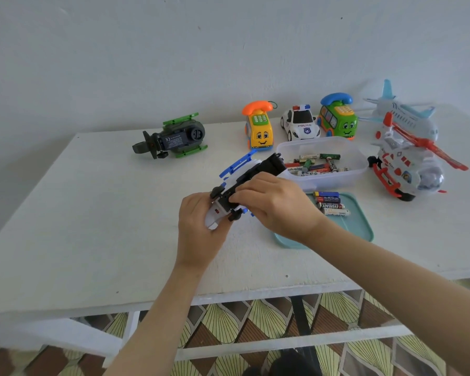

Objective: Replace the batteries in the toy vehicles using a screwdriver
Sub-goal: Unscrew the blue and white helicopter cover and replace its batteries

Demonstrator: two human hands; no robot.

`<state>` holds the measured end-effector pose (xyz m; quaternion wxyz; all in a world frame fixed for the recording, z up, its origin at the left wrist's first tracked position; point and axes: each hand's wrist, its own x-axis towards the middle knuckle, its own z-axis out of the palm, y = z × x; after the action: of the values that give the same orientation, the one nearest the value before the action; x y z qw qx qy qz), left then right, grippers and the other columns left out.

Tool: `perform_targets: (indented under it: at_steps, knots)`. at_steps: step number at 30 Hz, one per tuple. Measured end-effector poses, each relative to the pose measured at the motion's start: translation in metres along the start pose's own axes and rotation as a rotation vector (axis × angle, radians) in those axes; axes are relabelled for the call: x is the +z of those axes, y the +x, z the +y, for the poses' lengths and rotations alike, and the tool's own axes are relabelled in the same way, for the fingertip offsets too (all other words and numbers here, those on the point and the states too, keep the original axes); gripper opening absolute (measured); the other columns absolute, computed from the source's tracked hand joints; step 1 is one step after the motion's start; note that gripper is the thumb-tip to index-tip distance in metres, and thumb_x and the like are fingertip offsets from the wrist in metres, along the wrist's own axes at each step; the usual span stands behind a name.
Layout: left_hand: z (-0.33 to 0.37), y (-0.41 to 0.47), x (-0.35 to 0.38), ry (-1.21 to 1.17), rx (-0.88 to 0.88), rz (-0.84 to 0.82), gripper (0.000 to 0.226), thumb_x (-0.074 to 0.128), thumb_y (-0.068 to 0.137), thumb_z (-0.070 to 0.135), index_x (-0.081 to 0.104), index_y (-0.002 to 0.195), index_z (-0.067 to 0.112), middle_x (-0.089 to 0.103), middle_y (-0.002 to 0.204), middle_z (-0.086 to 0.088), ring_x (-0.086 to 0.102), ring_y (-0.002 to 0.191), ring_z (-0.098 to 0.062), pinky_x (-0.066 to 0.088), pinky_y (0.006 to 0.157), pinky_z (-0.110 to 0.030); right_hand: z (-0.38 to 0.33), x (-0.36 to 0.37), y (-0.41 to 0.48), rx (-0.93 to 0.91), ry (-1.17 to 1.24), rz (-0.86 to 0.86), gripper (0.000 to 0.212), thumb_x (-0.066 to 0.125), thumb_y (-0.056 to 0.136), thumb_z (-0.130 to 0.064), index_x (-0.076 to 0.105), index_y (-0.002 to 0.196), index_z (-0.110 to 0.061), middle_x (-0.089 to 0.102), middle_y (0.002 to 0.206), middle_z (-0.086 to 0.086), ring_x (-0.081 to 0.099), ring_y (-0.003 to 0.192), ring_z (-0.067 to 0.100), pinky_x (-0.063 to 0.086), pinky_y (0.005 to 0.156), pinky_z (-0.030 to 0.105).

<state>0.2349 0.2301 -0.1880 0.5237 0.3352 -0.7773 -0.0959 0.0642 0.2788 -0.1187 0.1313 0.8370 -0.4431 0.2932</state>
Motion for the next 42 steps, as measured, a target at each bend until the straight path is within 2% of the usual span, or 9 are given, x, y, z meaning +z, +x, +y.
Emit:
perform_targets:
  at_steps: [6, 11, 14, 18, 23, 28, 31, 34, 42]
  knots:
    - [0.000, 0.000, 0.000, 0.001, -0.011, -0.019, 0.038, 0.071, 0.080, 0.031, 0.066, 0.104, 0.001, 0.063, 0.095, -0.004, 0.045, 0.096, -0.005, 0.037, 0.088, -0.010, 0.003, -0.003, -0.002, 0.077, 0.047, 0.042, 0.009, 0.068, 0.080, -0.008, 0.074, 0.087, -0.008, 0.069, 0.073, 0.002, 0.061, 0.070, 0.022, 0.052, 0.053, 0.033]
    - [0.004, 0.001, -0.002, -0.013, 0.002, 0.014, 0.035, 0.071, 0.080, 0.029, 0.066, 0.098, 0.000, 0.056, 0.092, 0.004, 0.046, 0.093, -0.007, 0.039, 0.085, -0.011, 0.001, 0.001, -0.011, 0.043, 0.017, 0.008, 0.017, 0.060, 0.087, -0.010, 0.076, 0.094, -0.010, 0.074, 0.096, 0.001, 0.062, 0.076, 0.022, 0.054, 0.059, 0.034]
    - [0.004, 0.000, -0.001, -0.007, 0.001, 0.002, 0.035, 0.071, 0.079, 0.028, 0.066, 0.097, -0.001, 0.060, 0.091, -0.003, 0.046, 0.093, -0.007, 0.039, 0.085, -0.010, -0.002, 0.003, -0.016, 0.053, -0.012, -0.023, 0.021, 0.057, 0.088, -0.010, 0.074, 0.100, -0.009, 0.072, 0.103, 0.003, 0.060, 0.079, 0.024, 0.053, 0.059, 0.036]
    - [0.007, 0.000, -0.002, -0.012, -0.031, 0.013, 0.036, 0.069, 0.080, 0.033, 0.066, 0.093, 0.000, 0.055, 0.092, 0.005, 0.043, 0.092, -0.005, 0.037, 0.084, -0.006, -0.005, -0.001, -0.025, 0.111, -0.010, -0.048, 0.028, 0.051, 0.087, -0.012, 0.070, 0.107, -0.010, 0.065, 0.113, 0.009, 0.059, 0.088, 0.023, 0.049, 0.058, 0.028]
    - [0.009, 0.000, -0.004, -0.038, -0.051, 0.008, 0.035, 0.069, 0.080, 0.034, 0.065, 0.092, 0.001, 0.055, 0.096, 0.006, 0.044, 0.093, -0.006, 0.037, 0.081, -0.004, 0.008, -0.015, -0.055, 0.365, -0.032, -0.082, 0.018, 0.057, 0.078, -0.002, 0.067, 0.092, -0.009, 0.063, 0.087, 0.005, 0.059, 0.073, 0.024, 0.046, 0.046, 0.031]
    - [0.008, -0.001, -0.003, -0.029, -0.063, 0.010, 0.030, 0.071, 0.079, 0.027, 0.065, 0.092, 0.001, 0.057, 0.095, 0.004, 0.043, 0.093, -0.004, 0.040, 0.081, -0.005, 0.038, -0.045, -0.078, 0.688, -0.235, -0.321, 0.019, 0.053, 0.085, -0.013, 0.060, 0.103, -0.014, 0.058, 0.097, 0.002, 0.052, 0.092, 0.022, 0.037, 0.065, 0.029]
    - [0.006, -0.001, -0.003, -0.011, -0.065, 0.003, 0.027, 0.075, 0.077, 0.020, 0.066, 0.093, 0.000, 0.060, 0.093, -0.001, 0.043, 0.093, -0.004, 0.038, 0.082, -0.004, 0.045, -0.058, -0.088, 0.717, -0.303, -0.430, 0.021, 0.054, 0.086, -0.022, 0.057, 0.106, -0.015, 0.057, 0.099, 0.002, 0.052, 0.092, 0.021, 0.042, 0.068, 0.030]
    - [0.005, -0.001, -0.003, -0.016, -0.079, -0.007, 0.030, 0.069, 0.079, 0.027, 0.066, 0.093, 0.001, 0.059, 0.093, 0.000, 0.043, 0.091, -0.006, 0.036, 0.081, -0.005, 0.046, -0.059, -0.095, 0.713, -0.340, -0.516, 0.021, 0.054, 0.089, -0.029, 0.053, 0.106, -0.017, 0.057, 0.099, 0.000, 0.049, 0.086, 0.017, 0.042, 0.069, 0.027]
    - [0.004, -0.002, -0.003, -0.035, -0.088, -0.023, 0.034, 0.068, 0.080, 0.032, 0.066, 0.097, 0.003, 0.060, 0.095, 0.002, 0.046, 0.092, -0.009, 0.038, 0.080, -0.007, 0.049, -0.058, -0.090, 0.734, -0.335, -0.581, 0.018, 0.048, 0.094, -0.025, 0.057, 0.108, -0.018, 0.060, 0.105, -0.001, 0.052, 0.096, 0.017, 0.044, 0.080, 0.028]
